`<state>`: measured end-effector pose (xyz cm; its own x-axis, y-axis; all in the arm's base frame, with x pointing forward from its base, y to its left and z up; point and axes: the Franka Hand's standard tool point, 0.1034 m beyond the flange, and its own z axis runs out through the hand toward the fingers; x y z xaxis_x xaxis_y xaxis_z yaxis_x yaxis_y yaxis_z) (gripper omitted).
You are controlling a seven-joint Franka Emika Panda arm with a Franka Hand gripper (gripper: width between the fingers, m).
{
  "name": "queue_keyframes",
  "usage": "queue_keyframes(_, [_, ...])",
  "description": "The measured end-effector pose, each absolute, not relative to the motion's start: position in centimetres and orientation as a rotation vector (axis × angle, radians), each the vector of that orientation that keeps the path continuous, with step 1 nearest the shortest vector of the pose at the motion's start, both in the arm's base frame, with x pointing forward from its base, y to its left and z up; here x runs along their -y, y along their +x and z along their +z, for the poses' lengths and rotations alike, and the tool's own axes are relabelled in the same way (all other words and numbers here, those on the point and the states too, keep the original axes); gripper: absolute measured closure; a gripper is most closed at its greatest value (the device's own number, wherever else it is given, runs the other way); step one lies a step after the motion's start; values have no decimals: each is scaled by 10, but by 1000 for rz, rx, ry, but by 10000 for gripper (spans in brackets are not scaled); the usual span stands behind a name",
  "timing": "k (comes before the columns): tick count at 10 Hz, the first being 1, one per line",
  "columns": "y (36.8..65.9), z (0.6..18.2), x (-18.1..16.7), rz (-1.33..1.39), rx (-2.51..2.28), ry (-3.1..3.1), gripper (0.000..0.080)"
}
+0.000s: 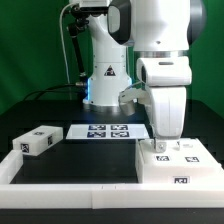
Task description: Assemble cabinet
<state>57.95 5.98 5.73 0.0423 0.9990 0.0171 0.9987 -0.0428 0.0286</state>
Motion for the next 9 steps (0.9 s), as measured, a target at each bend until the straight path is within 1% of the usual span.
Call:
queue_keyframes(5, [579,58,-60,38,-2175,2257,729])
queue_keyframes(6, [579,58,-60,38,-2178,2254,613])
queue_keyframes(7, [580,58,-59,38,-2188,2242,479])
queue_keyframes(8, [580,60,-58,45,-2184,2239,479])
queue_keyframes(9, [576,63,-57,55,-2174,2239,295])
